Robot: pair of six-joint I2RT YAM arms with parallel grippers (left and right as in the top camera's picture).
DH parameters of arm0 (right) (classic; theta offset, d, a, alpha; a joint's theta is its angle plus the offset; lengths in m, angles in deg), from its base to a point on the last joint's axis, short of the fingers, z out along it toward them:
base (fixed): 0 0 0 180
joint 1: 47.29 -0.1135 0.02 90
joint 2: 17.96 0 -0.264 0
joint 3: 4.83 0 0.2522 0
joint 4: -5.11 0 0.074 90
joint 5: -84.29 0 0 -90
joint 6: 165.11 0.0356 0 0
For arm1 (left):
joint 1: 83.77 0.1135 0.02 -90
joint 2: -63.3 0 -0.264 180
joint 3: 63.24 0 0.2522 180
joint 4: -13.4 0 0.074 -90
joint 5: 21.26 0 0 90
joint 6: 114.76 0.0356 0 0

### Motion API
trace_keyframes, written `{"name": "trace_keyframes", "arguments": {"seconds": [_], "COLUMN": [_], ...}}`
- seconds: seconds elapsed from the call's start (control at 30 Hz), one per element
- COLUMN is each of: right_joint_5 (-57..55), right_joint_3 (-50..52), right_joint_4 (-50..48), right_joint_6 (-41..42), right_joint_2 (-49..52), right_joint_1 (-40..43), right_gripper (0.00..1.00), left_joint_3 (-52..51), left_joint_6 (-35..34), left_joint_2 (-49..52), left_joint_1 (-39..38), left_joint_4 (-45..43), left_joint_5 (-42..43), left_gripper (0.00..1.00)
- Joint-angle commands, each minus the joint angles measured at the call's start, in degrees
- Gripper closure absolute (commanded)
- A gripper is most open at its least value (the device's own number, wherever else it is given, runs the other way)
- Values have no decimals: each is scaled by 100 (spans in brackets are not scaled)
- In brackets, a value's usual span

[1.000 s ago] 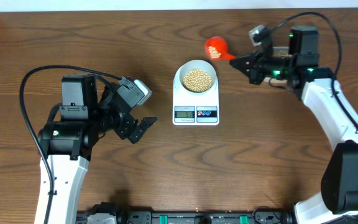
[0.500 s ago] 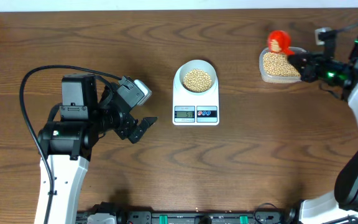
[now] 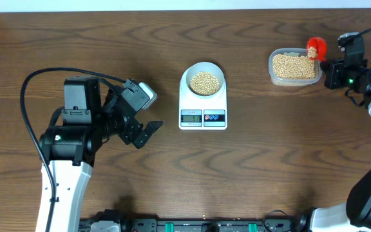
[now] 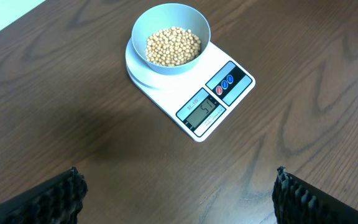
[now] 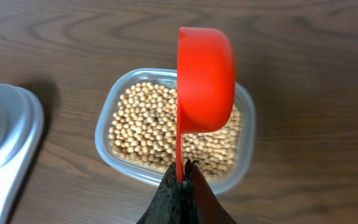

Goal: Scoop item into bowl and weigh 50g on scale
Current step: 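Move the red scoop with the right gripper back into the tub, then carry the scoop from the tub over to the white bowl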

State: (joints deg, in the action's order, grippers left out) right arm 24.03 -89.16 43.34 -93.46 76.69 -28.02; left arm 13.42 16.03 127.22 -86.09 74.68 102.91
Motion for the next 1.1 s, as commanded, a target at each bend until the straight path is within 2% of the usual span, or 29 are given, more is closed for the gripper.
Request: {"name": "trace_keyframes", "arguments": {"seconds": [0.0, 0.1, 0.23, 0.5, 0.6, 0.73, 0.77, 1.0, 1.07], "right_joint_5": [-739, -1631, -2424, -2500, -1587, 2020, 2400, 1552, 817], "right_joint_3": [-66, -66, -66, -68, -68, -68, -68, -68, -68], "right_joint_4": [96, 214, 201, 138, 22, -680, -811, -955, -951], "right_joint_6": [-470, -927, -1108, -1104, -1078, -417, -387, -520, -743], "right_joint_2": [-144, -144, -144, -212, -472, -544, -501, -151, 116], "right_joint_1": [-295, -704, -1001, -1064, -1110, -1189, -1333, -2496, -2920], "right_gripper": [99, 99, 99, 99, 99, 99, 99, 99, 99], "left_joint_3": [109, 109, 109, 109, 109, 109, 109, 109, 109], "left_joint_6": [74, 76, 74, 74, 74, 74, 74, 74, 74], "left_joint_2": [17, 17, 17, 17, 17, 17, 17, 17, 17], "left_joint_1": [28, 28, 26, 28, 28, 28, 28, 28, 28], "left_joint_4": [2, 2, 2, 2, 2, 2, 2, 2, 2], "left_joint_5": [9, 9, 9, 9, 9, 9, 9, 9, 9], "left_gripper": [2, 2, 2, 2, 2, 2, 2, 2, 2]}}
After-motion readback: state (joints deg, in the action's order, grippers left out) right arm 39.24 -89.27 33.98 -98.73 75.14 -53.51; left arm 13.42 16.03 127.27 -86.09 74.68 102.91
